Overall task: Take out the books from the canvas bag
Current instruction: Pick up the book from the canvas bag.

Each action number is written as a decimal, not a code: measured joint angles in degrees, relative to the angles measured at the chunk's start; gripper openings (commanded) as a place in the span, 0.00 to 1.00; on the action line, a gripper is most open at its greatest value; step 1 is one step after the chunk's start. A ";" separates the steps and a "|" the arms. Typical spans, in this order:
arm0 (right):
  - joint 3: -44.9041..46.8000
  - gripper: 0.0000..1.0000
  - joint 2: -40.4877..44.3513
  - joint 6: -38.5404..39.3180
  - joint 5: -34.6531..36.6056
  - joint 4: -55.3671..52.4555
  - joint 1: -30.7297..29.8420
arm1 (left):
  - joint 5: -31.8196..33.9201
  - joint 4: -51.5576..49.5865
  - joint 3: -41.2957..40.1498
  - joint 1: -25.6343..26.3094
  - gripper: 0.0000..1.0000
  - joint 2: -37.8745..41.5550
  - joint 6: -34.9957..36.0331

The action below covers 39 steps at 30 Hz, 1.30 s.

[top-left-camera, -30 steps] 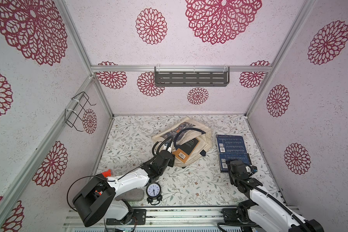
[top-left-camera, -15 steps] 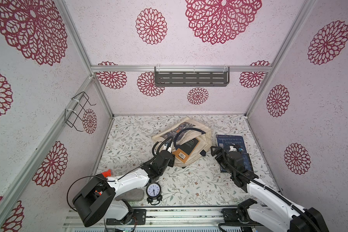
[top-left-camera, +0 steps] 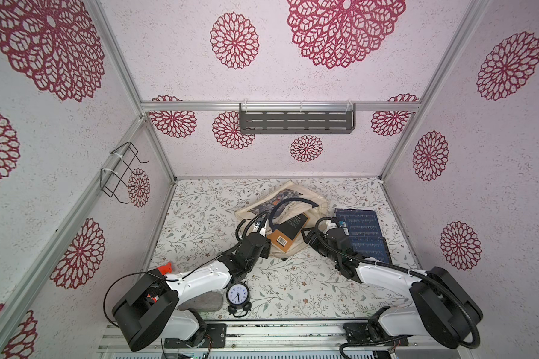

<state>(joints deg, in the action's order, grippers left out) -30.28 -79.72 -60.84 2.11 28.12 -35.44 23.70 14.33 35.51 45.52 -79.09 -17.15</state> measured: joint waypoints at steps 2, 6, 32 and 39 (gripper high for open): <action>-0.70 0.72 -3.39 -0.37 -0.76 2.05 -0.35 | 0.00 -0.02 0.00 0.00 0.00 0.00 0.00; -1.75 0.70 -9.25 -1.29 -1.62 6.80 -0.63 | 0.07 -0.02 0.00 0.04 0.00 0.00 0.00; -5.70 0.42 -25.05 -2.82 -2.01 25.24 -1.03 | 0.33 -0.02 0.00 0.11 0.00 0.02 0.02; -5.95 0.43 -24.83 -2.14 -1.95 28.33 -1.38 | 0.68 0.00 0.00 0.11 0.00 0.02 0.02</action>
<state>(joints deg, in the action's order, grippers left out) -36.23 -104.55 -62.98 0.16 56.45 -36.82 24.38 14.33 35.51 45.63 -79.07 -17.12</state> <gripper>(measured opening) 0.416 0.081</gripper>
